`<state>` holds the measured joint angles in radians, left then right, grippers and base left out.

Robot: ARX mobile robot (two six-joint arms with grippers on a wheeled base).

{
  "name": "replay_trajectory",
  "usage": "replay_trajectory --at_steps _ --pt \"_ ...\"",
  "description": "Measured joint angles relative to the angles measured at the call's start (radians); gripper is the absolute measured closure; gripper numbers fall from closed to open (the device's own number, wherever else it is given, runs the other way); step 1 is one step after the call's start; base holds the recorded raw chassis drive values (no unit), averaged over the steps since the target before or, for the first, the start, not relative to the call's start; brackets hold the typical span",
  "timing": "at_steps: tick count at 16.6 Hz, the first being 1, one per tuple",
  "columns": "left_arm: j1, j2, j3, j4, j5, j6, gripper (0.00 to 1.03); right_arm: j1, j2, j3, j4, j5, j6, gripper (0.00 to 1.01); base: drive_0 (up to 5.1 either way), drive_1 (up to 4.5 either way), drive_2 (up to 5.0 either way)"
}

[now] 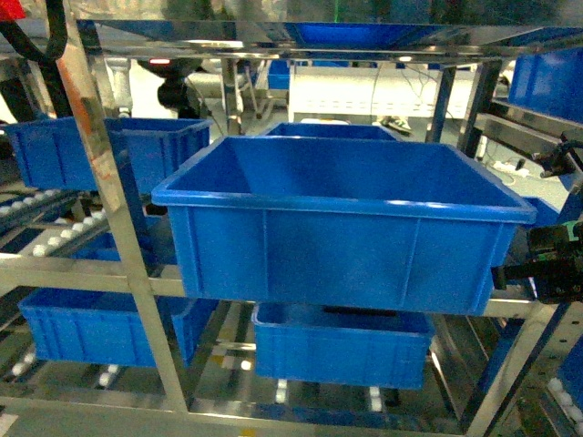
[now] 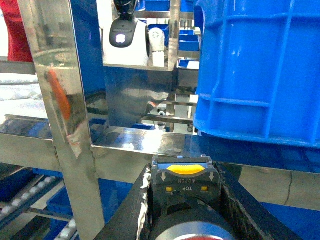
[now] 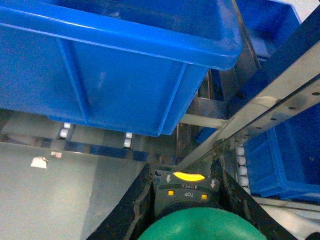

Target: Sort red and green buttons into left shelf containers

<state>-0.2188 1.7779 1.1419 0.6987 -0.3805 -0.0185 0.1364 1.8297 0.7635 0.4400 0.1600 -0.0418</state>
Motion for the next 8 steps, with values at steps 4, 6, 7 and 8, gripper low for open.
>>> replay_trajectory --at_steps 4,6,7,8 --pt "0.0 -0.009 -0.028 0.019 -0.013 0.0 0.75 0.0 0.0 0.0 0.0 0.0 0.0 0.72 0.0 0.0 0.0" --pt "-0.002 -0.068 -0.077 -0.008 -0.031 -0.01 0.75 0.0 0.0 0.0 0.0 0.0 0.0 0.72 0.0 0.0 0.0" --pt "-0.041 -0.266 -0.211 -0.125 -0.118 -0.069 0.75 0.0 0.0 0.0 0.0 0.0 0.0 0.72 0.0 0.0 0.0" --pt "-0.076 -0.351 -0.274 -0.198 -0.164 -0.101 0.75 0.0 0.0 0.0 0.0 0.0 0.0 0.72 0.0 0.0 0.0"
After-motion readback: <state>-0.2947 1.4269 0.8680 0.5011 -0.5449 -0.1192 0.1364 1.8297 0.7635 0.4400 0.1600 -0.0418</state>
